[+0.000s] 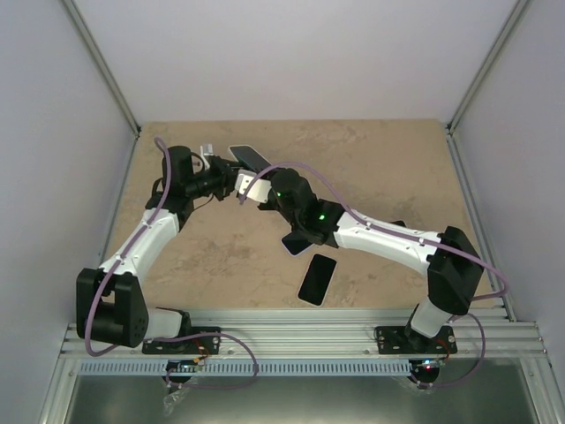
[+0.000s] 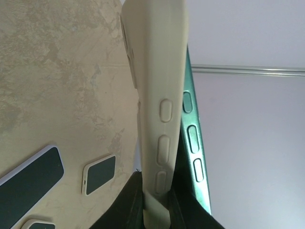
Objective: Take the phone out of the phone case
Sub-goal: Remove the phone case from the phone.
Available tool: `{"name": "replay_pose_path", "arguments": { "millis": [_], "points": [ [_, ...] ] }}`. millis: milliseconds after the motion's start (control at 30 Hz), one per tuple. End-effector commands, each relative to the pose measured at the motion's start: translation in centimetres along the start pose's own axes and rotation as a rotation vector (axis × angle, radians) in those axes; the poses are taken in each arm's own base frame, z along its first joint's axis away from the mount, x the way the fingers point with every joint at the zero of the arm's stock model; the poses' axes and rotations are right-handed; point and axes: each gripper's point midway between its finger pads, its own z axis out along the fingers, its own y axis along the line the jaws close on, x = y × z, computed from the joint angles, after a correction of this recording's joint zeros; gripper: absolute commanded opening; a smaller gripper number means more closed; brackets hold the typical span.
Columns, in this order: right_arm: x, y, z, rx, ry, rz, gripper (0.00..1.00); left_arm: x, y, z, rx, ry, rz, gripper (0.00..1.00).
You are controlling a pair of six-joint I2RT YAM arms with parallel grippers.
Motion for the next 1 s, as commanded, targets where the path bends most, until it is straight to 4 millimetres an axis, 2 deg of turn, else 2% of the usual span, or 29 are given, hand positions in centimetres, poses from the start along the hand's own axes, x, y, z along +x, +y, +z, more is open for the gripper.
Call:
{"name": "replay_pose_path", "arguments": {
  "millis": [0,267,667,867,967],
  "points": [
    [-1.0,-4.8,-1.4,0.075,-0.018,0.112,0.00,1.3,-3.1,-0.9,0.082,0.041,0.118,0.00],
    [-2.9,-7.9,-2.6,0.087,-0.072,0.173,0.01,0.6,-2.1,-0.6,0.035,0.015,0.125,0.00],
    [-4.5,-11.4,-4.3,0.061,-0.117,0.273,0.01,0.2,-1.1,-0.5,-0.006,-0.006,0.162,0.00],
    [-4.8,-12.9,-4.8,0.040,-0.136,0.324,0.01,0.1,-0.7,-0.5,-0.023,-0.012,0.174,0.00],
    [-4.3,-13.9,-5.1,0.042,-0.136,0.348,0.00,0.2,-0.7,-0.6,-0.025,-0.010,0.191,0.00]
  ]
}}
